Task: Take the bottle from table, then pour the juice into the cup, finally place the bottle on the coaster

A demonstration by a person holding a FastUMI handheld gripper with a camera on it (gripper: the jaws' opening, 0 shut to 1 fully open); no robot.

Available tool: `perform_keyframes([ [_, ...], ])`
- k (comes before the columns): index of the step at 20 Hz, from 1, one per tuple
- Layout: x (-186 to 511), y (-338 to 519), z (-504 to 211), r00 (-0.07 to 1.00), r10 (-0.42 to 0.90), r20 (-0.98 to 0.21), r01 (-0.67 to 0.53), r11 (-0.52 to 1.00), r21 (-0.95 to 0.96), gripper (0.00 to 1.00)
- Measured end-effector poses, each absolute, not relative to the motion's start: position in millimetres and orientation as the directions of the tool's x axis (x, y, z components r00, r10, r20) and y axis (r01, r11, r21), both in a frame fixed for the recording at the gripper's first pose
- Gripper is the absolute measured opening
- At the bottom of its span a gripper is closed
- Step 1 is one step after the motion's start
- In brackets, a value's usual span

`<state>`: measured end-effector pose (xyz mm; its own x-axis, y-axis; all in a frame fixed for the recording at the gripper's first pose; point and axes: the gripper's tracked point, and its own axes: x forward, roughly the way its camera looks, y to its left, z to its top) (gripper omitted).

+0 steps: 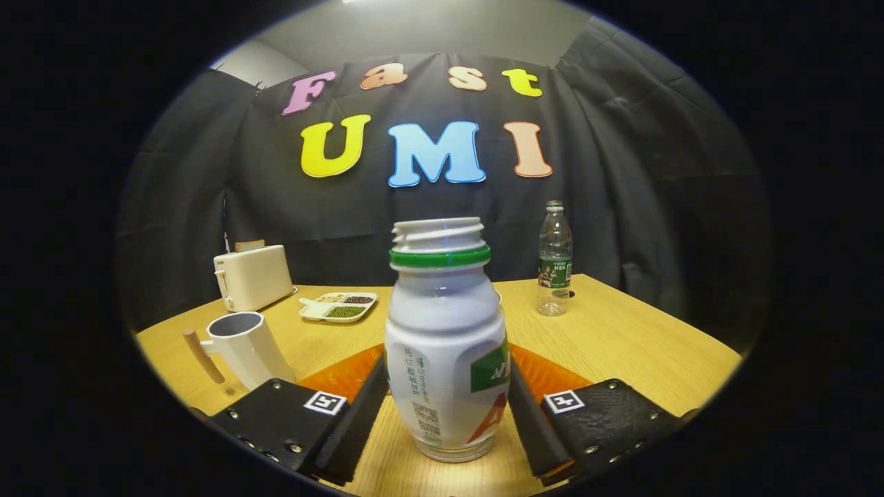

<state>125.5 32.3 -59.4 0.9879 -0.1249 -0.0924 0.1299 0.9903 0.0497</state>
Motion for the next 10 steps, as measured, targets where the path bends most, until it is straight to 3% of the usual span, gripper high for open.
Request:
perform_keyframes([
  [1, 127.1, 31.4, -58.1, 0.987, -0.132, -0.093, 0.137, 0.989, 0.052, 0.78],
  [2, 126.1, 31.3, -58.5, 0.985, -0.141, -0.100, 0.147, 0.988, 0.051, 0.76],
  [10, 127.7, 25.6, -37.0, 0.985, -0.154, -0.082, 0.149, 0.987, -0.064, 0.72],
])
